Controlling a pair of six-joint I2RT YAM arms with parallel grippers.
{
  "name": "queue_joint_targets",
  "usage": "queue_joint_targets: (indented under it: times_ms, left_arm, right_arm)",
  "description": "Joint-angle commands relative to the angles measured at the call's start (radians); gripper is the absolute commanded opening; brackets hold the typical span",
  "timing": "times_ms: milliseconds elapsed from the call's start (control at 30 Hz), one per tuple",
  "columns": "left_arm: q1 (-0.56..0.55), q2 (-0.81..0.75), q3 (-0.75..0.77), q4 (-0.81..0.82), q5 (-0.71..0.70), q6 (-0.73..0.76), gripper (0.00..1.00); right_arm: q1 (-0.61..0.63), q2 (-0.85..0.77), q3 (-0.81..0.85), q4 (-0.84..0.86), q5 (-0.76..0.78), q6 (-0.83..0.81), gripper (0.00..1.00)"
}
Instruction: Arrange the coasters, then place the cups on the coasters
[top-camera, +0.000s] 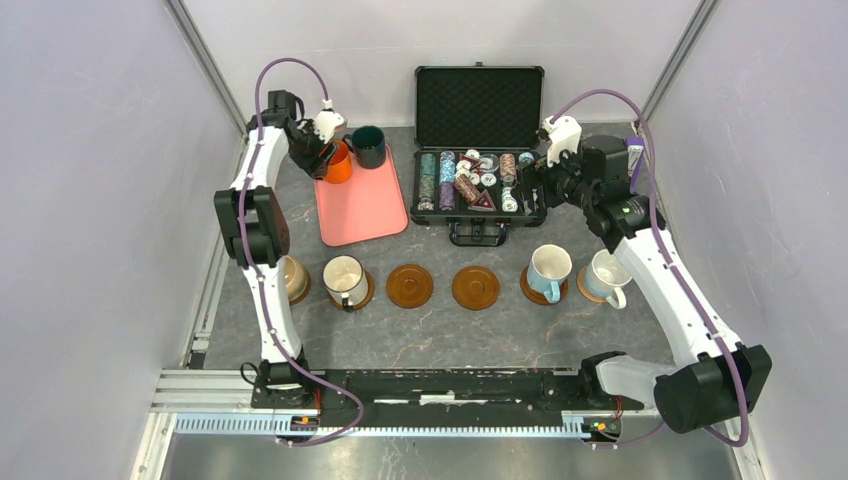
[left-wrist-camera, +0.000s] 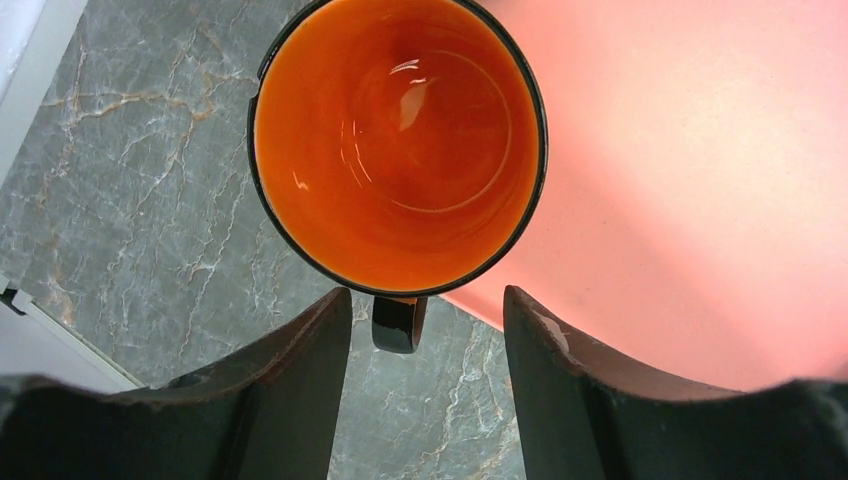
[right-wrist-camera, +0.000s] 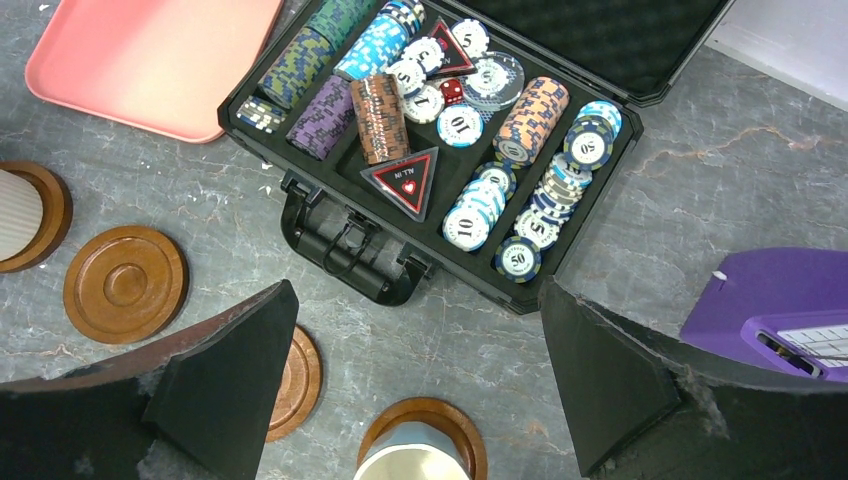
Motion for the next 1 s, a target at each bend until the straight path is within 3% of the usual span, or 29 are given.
queue_joint_targets:
  times_ms: [0, 367, 700, 800, 967]
  left_arm:
    - [0.008, 0.015, 0.013, 0.006, -0.001, -0.054, 0.65]
    - [0.008, 0.042, 0.006, -0.007, -0.006, -0.067, 0.63]
    - [0.008, 0.073, -0.015, 0.095, -0.005, -0.17, 0.56]
    - [0.008, 0.073, -0.021, 0.115, 0.005, -0.185, 0.51]
    - [0.008, 0.044, -0.046, 0.115, 0.021, -0.205, 0.33]
  right_arm:
    - [-0.007, -0.033, 0.005, 0.026, -0.015, 0.008, 0.98]
    - [-0.01, -0.03, 0.003, 0.027, -0.015, 0.011, 0.98]
    - [-0.012, -0.007, 0.038, 0.022, -0.011, 0.007, 0.98]
    - [-0.012, -0.006, 0.044, 0.023, -0.011, 0.005, 0.98]
    - [-0.012, -0.009, 0.043, 0.02, -0.01, 0.002, 0.98]
